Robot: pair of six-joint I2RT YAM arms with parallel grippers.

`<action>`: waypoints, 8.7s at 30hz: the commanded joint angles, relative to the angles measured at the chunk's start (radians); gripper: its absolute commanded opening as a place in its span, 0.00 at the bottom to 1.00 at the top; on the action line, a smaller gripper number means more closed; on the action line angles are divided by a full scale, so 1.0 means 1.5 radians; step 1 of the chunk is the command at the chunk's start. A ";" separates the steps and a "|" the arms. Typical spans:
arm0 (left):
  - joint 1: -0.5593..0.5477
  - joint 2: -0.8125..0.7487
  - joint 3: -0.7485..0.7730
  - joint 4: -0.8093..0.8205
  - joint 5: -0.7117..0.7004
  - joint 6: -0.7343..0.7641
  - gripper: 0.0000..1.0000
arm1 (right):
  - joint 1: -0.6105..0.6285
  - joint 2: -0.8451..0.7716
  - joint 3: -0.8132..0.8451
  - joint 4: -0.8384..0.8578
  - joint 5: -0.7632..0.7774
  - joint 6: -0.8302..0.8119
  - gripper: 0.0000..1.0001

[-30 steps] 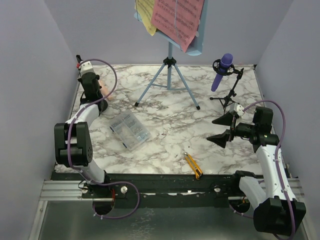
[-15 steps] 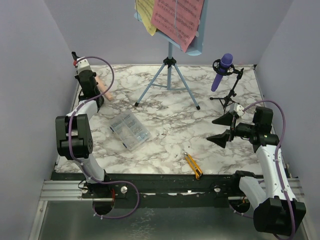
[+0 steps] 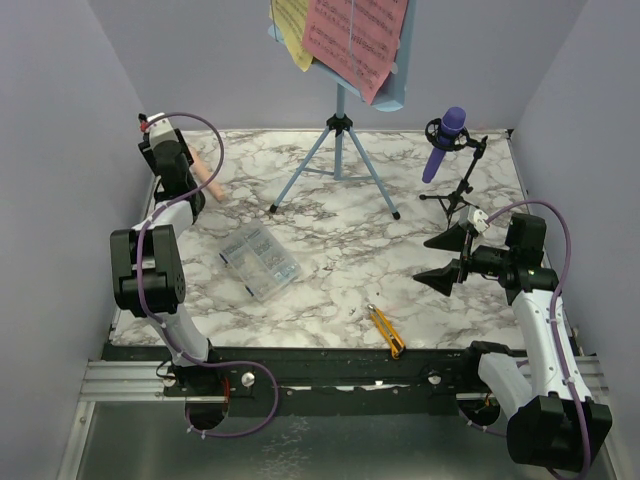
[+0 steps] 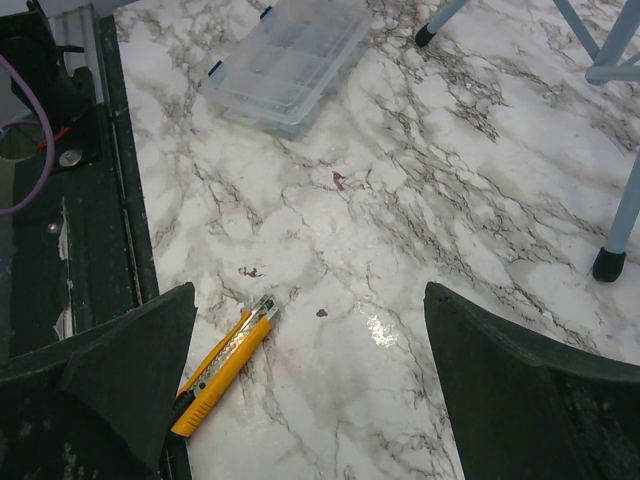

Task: Pack up the instrument practice props
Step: Place the microphone stand at the center of the board, then pick up the microphone stand with the microphone from the center of the board.

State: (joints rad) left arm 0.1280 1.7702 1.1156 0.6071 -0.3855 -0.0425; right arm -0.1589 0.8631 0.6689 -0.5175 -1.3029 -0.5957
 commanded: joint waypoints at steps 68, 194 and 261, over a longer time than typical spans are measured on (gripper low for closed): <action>-0.016 -0.414 -0.194 -0.408 0.579 -0.370 0.99 | -0.002 -0.001 -0.019 0.014 0.018 0.003 1.00; -0.120 -0.603 -0.333 -0.276 0.767 -0.385 0.99 | -0.161 0.512 0.376 0.267 0.103 0.159 0.75; -0.121 -0.598 -0.334 -0.276 0.765 -0.380 0.99 | -0.135 0.493 0.360 0.392 0.051 0.152 0.13</action>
State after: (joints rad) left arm -0.0483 0.8818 0.6254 0.1772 0.7528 -0.6209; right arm -0.3676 1.6554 1.2373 0.0177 -1.1725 -0.3687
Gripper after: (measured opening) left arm 0.988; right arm 0.178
